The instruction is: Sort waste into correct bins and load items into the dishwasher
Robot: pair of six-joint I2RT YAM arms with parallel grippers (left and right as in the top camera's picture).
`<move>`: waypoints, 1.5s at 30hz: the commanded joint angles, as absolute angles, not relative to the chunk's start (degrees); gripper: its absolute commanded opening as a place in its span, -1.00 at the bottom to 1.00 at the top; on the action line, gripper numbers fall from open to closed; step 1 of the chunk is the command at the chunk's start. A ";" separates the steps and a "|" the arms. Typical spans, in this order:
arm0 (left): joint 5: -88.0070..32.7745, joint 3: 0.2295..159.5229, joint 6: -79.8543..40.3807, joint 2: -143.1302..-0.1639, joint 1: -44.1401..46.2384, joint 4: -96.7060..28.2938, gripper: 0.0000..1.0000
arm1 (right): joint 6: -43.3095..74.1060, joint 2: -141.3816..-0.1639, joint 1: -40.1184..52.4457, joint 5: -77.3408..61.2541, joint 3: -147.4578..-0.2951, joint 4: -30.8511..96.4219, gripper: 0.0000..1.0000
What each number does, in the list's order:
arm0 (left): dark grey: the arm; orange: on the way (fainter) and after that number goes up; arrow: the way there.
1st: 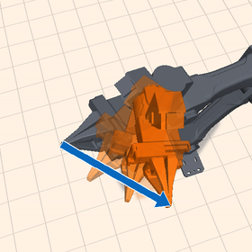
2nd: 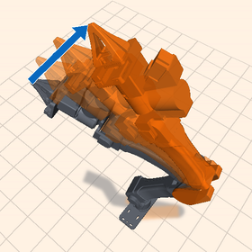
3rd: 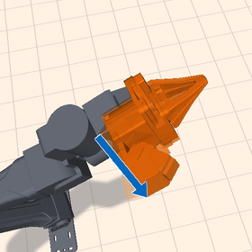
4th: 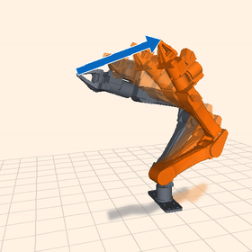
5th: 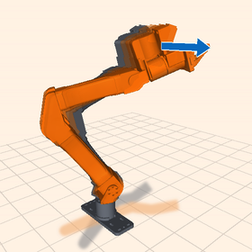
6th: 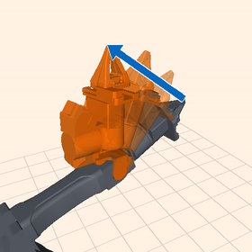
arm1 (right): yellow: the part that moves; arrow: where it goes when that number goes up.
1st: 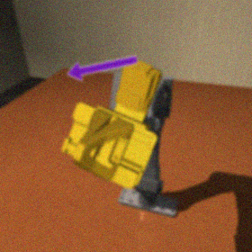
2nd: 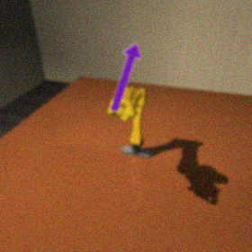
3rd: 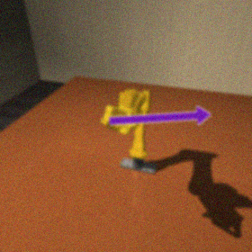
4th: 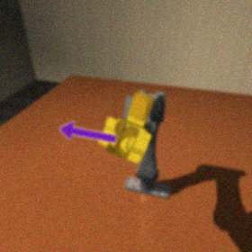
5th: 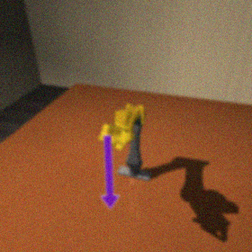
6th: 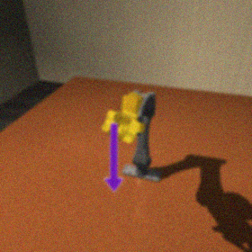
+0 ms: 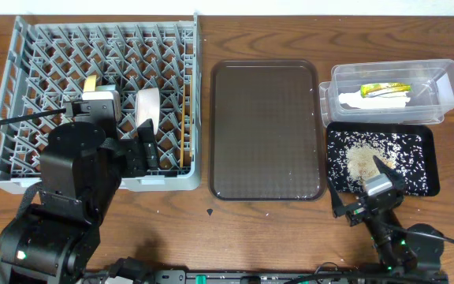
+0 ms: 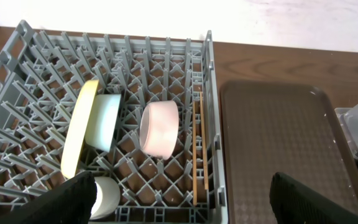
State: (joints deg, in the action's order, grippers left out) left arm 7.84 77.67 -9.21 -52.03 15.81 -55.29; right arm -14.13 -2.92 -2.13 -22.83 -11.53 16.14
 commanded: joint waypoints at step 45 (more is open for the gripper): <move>10.00 43.05 -18.06 -27.46 1.93 -27.09 0.79 | -14.41 -0.34 -2.57 -22.33 -0.32 2.42 0.99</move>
State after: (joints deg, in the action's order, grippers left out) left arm 10.04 54.37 -15.49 -33.87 2.98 -35.64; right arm -14.17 -0.67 -2.31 -22.41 -0.49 2.33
